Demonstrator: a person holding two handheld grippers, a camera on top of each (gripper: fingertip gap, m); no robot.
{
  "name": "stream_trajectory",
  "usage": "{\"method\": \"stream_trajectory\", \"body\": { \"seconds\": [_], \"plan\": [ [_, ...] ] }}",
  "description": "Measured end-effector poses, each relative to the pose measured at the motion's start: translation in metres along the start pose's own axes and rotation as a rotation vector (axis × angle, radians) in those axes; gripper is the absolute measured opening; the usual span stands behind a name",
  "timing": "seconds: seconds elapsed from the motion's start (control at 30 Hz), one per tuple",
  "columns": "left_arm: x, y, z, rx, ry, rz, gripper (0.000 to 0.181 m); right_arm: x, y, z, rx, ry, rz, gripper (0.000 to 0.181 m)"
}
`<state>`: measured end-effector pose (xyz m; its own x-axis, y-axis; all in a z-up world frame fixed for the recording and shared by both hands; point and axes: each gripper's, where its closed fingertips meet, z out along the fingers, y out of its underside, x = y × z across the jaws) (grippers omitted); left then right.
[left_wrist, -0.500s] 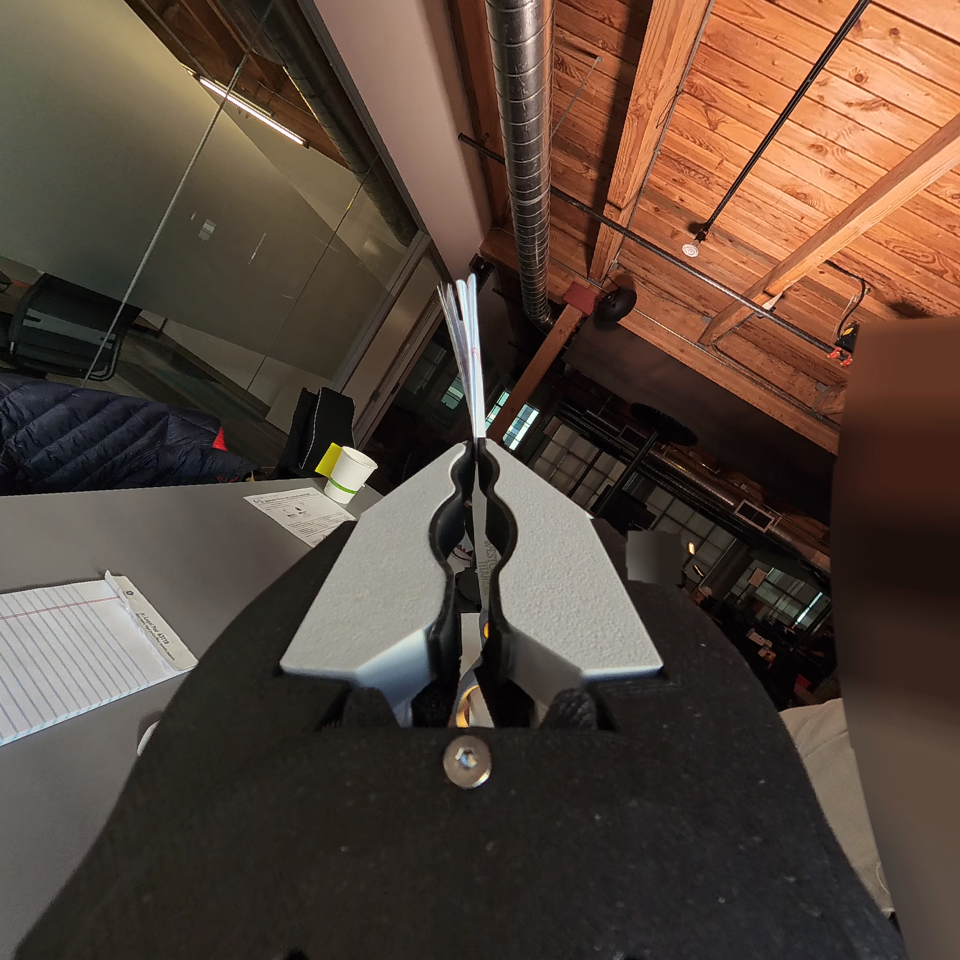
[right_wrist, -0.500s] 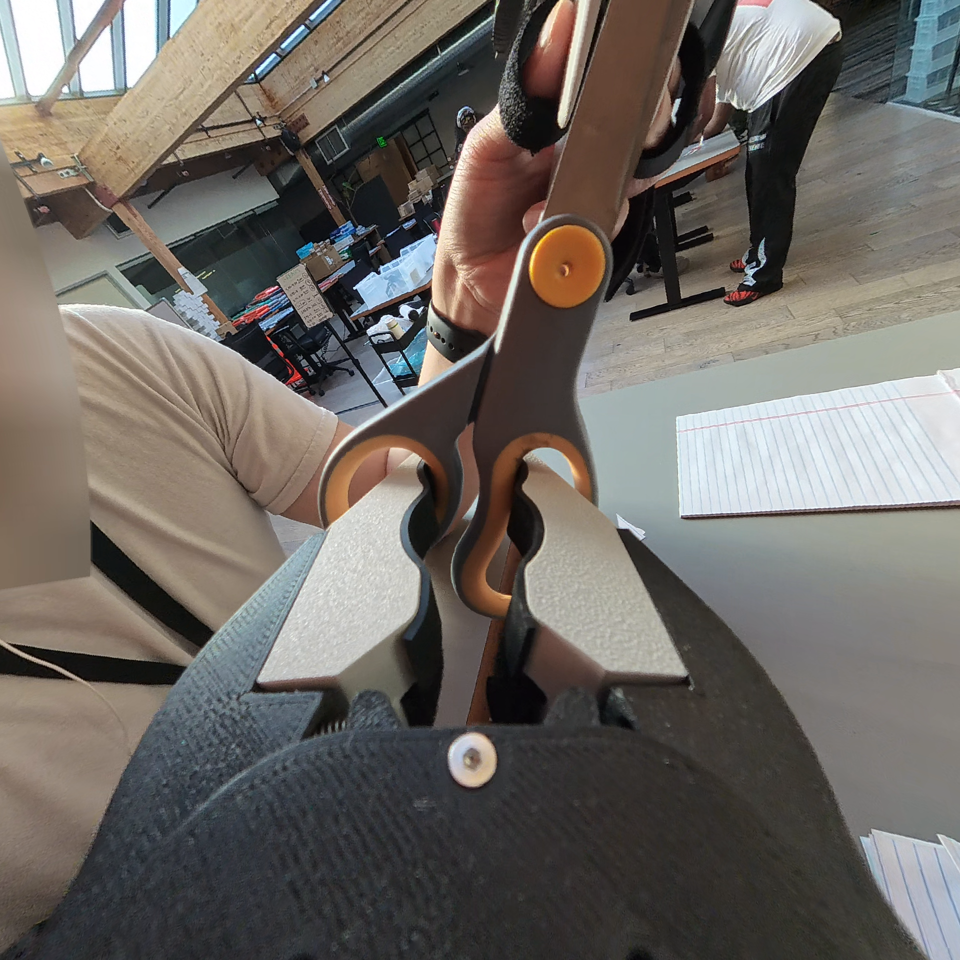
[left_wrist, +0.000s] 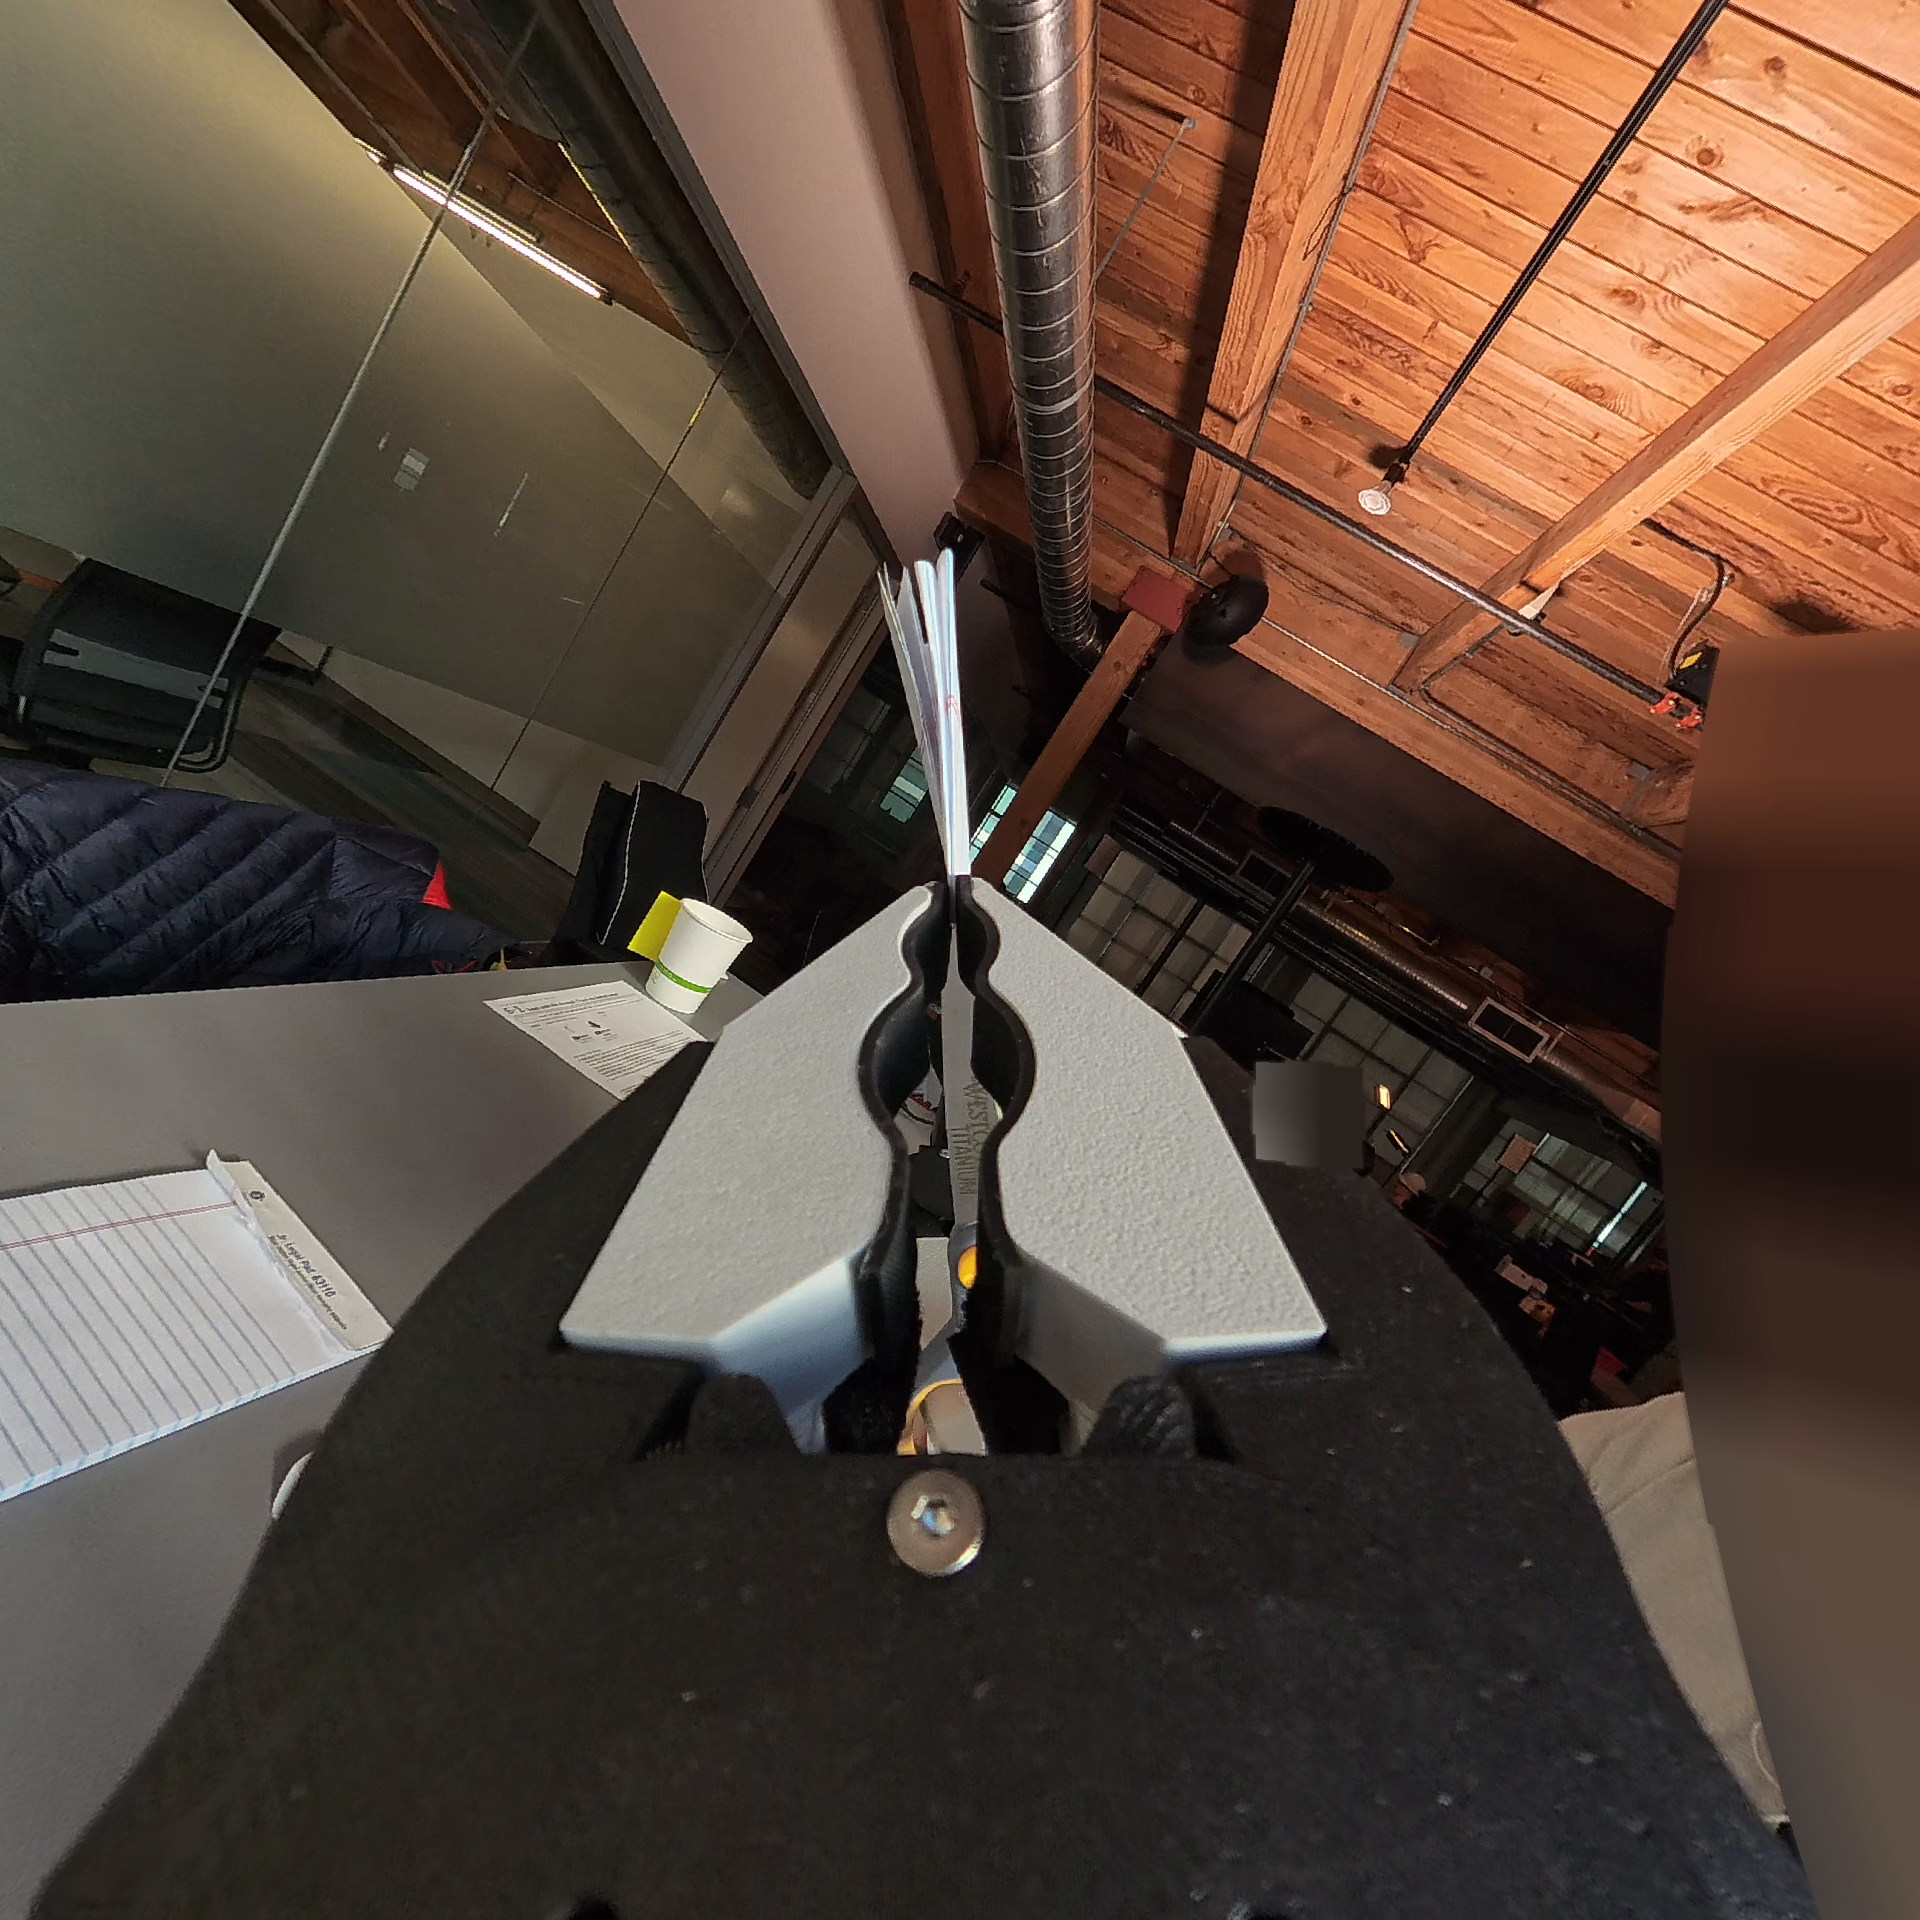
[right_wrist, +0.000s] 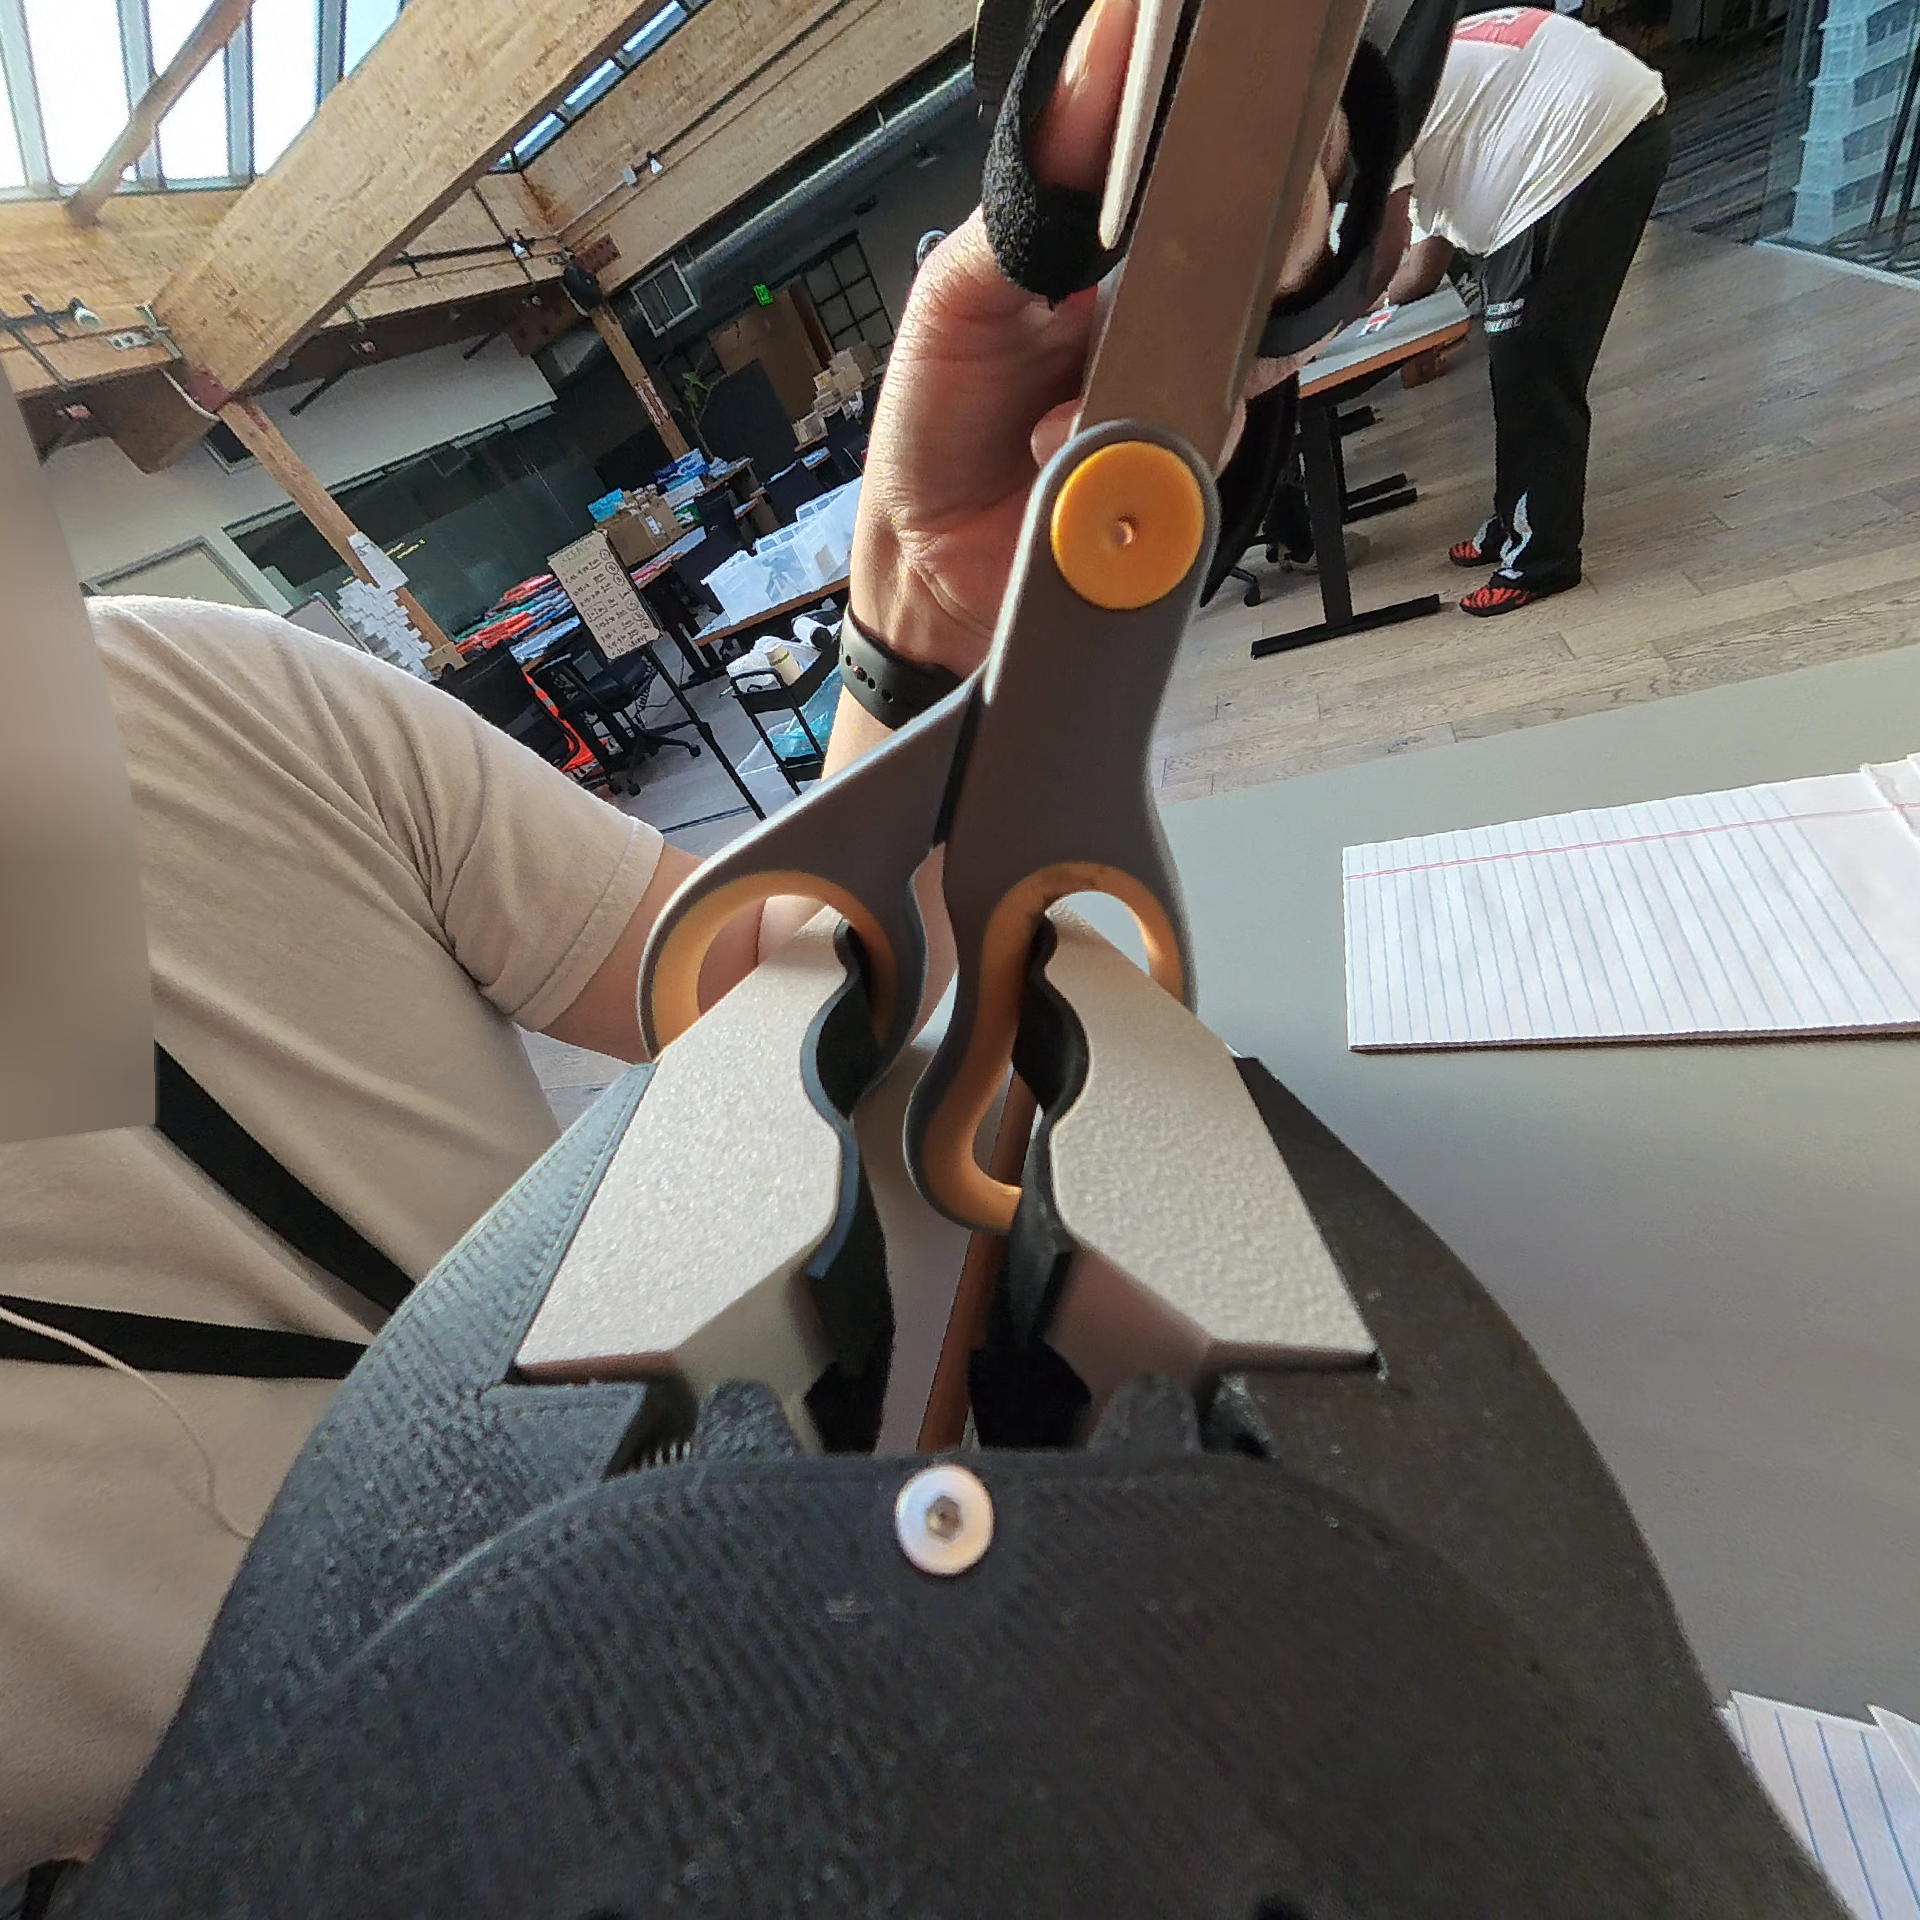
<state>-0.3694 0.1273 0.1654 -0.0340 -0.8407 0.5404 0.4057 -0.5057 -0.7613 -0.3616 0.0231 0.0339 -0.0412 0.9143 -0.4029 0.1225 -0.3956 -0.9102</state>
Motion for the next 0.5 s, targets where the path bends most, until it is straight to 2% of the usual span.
{"method": "stream_trajectory", "body": {
  "seconds": [0.33, 0.5],
  "plan": [
    [-0.0003, 0.0012, -0.0004, -0.018, -0.021, 0.028, 0.000, 0.0059, 0.0032, 0.0020, 0.006, 0.009, -0.016, 0.021],
    [-0.0034, 0.0035, -0.0002, -0.034, -0.035, 0.045, 0.000, 0.0009, -0.0002, 0.0031, 0.081, -0.101, 0.007, 0.022]
  ]
}}
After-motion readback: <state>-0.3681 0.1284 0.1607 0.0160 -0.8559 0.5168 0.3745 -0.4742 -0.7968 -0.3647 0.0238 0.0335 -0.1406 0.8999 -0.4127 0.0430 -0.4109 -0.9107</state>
